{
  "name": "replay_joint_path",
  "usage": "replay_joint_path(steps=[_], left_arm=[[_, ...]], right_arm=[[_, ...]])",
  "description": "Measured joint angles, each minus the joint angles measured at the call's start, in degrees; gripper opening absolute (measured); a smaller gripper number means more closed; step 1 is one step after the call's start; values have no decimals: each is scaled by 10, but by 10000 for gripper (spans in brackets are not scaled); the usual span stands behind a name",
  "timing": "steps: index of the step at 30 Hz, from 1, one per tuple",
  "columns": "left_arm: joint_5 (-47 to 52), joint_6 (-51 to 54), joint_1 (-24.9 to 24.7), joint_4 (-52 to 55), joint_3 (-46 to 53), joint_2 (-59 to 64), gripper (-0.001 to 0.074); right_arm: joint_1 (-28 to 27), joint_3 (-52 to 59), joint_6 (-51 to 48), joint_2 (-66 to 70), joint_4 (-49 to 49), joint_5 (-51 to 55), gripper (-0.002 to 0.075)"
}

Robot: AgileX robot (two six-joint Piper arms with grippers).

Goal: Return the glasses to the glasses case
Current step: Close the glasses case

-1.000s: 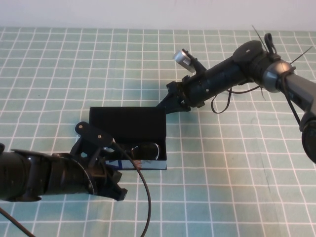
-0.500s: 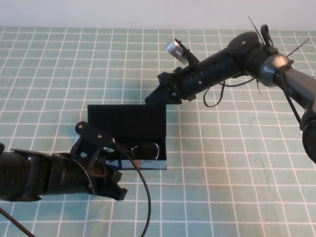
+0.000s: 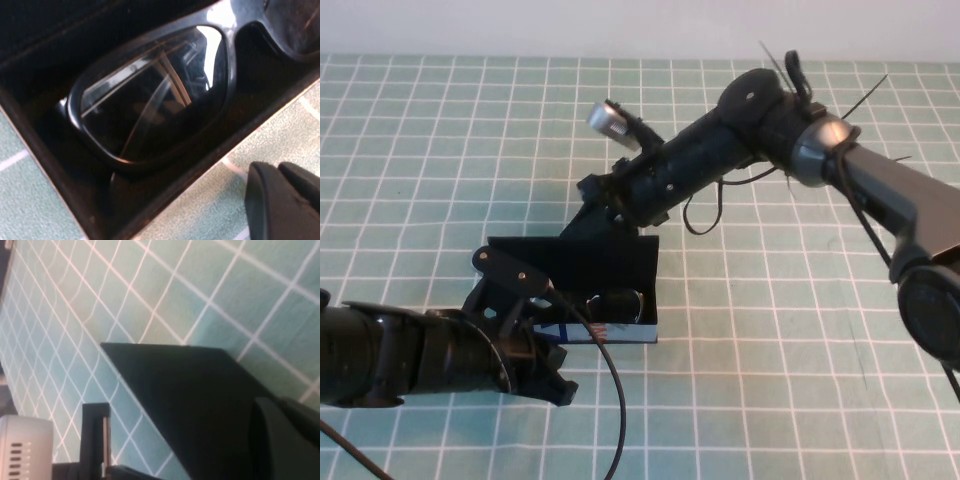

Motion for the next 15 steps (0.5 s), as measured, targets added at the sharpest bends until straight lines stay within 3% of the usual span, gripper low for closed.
replay_joint_path(steps=[15], left_arm=[[-1, 0, 0, 0, -4, 2, 1]], right_arm=[[61, 0, 57, -15, -116, 3, -11]])
